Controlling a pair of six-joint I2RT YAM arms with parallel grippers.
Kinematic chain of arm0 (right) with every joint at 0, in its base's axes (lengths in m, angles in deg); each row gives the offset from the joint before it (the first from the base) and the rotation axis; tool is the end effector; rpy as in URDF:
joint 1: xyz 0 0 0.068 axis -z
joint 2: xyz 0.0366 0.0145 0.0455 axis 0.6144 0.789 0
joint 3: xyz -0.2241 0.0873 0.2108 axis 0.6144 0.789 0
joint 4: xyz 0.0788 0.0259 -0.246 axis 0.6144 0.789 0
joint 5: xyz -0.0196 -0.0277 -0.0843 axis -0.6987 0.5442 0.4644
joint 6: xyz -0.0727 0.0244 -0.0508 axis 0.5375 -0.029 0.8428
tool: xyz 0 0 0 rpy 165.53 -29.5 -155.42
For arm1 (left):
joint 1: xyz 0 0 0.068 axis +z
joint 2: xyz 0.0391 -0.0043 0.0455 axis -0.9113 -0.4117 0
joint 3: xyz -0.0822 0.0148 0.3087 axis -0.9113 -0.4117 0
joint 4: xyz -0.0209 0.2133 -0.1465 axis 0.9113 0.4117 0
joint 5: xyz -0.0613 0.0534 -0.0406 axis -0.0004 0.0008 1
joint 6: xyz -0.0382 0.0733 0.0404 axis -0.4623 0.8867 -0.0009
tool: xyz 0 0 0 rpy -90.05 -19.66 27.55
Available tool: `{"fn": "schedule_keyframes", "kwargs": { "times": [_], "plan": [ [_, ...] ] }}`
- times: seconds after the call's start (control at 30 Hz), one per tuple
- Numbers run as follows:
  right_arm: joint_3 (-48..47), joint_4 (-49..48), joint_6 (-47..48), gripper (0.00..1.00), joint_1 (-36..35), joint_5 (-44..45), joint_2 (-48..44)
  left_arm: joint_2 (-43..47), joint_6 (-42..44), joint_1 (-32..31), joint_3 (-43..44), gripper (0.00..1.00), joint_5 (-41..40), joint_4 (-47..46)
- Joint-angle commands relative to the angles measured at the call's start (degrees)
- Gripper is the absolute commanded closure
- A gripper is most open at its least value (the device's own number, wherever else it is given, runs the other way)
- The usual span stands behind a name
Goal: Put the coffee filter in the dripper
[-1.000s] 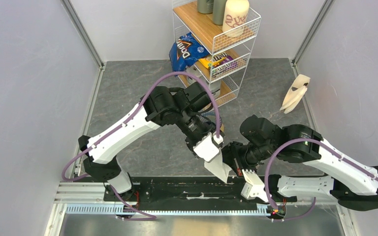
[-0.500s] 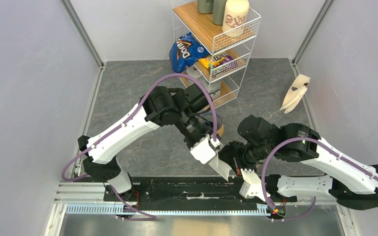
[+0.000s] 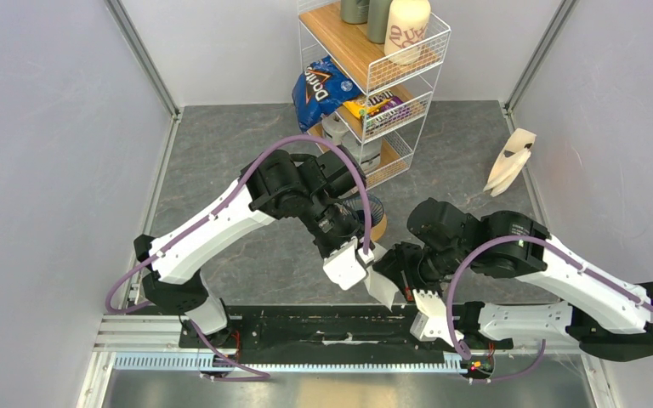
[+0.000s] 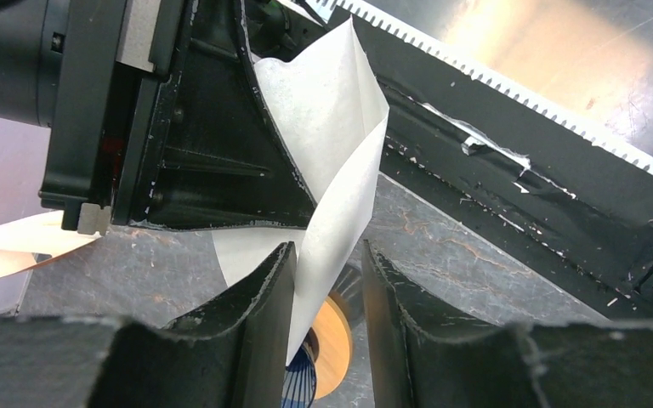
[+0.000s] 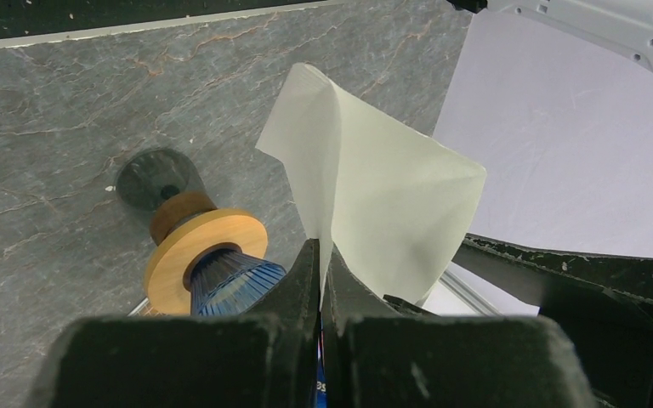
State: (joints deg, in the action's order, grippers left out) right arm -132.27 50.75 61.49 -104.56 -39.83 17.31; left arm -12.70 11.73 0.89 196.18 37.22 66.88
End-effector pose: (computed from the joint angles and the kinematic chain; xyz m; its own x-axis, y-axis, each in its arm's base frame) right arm 0.0334 0.1553 0.4081 0.9849 0.1726 -0.0120 0.1207 -0.7355 -0.6667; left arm 0.0779 -0.2914 0.4613 0.7522 0.1718 -0.6361 0.4890 -0.7926 0.3642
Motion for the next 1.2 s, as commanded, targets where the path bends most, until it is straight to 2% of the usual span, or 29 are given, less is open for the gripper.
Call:
{"fn": "schedule_keyframes", "kwargs": {
  "times": [0.0, 0.1, 0.2, 0.3, 0.37, 0.5, 0.83, 0.9, 0.97, 1.0, 1.03, 1.1, 1.17],
  "plan": [
    [-3.0, 1.8, -1.2, 1.0, -0.3, 0.7, 0.7, 2.1, 3.0, -0.7, 2.5, 0.6, -1.5, 3.0],
    [-4.1, 3.2, -1.6, 1.0, -0.3, 0.6, 1.3, 2.2, 4.4, -1.2, 2.5, 0.68, -2.8, 3.7],
    [-3.8, 3.4, -1.5, 1.0, -0.3, 1.1, 1.3, 2.5, 5.6, -1.9, 2.4, 0.7, -4.1, 4.7],
    [-4.2, 3.8, -1.4, 1.0, -0.3, 1.3, 1.6, 2.7, 6.5, -2.6, 2.2, 0.68, -5.0, 5.2],
    [-4.3, 4.1, -1.5, 1.0, -0.3, 1.3, 1.8, 2.8, 6.6, -2.9, 2.3, 0.64, -5.2, 5.3],
    [-5.3, 4.6, -1.8, 1.0, -0.3, 1.1, 2.7, 2.8, 7.2, -4.3, 2.4, 0.64, -6.1, 5.3],
    [-5.7, 3.8, -1.5, 1.0, -0.3, 0.8, 3.0, 1.4, 7.1, -5.4, 1.6, 0.69, -9.7, 5.5],
    [-4.6, 2.1, -1.6, 1.0, -0.3, 1.0, 2.2, 1.4, 7.0, -5.4, 1.0, 0.77, -10.6, 5.6],
    [-3.3, 0.7, -2.0, 1.0, -0.3, 1.5, 1.5, 1.4, 6.8, -5.4, 0.8, 0.95, -10.7, 5.6],
    [-2.9, 0.2, -2.3, 1.0, -0.3, 1.7, 1.2, 1.4, 6.7, -5.4, 0.8, 0.98, -10.7, 5.6],
    [-2.4, -0.5, -2.8, 0.98, -0.3, 1.9, 0.8, 1.4, 6.6, -5.4, 0.8, 0.98, -10.7, 5.4],
    [-1.2, -2.7, -4.0, 0.87, -0.3, 2.0, -0.1, 1.4, 6.1, -5.4, 0.9, 0.98, -10.7, 5.2],
    [0.2, -6.0, -5.7, 0.66, -0.3, 2.0, -1.3, 1.4, 5.8, -5.4, 0.9, 0.98, -10.8, 5.1]
  ]
}}
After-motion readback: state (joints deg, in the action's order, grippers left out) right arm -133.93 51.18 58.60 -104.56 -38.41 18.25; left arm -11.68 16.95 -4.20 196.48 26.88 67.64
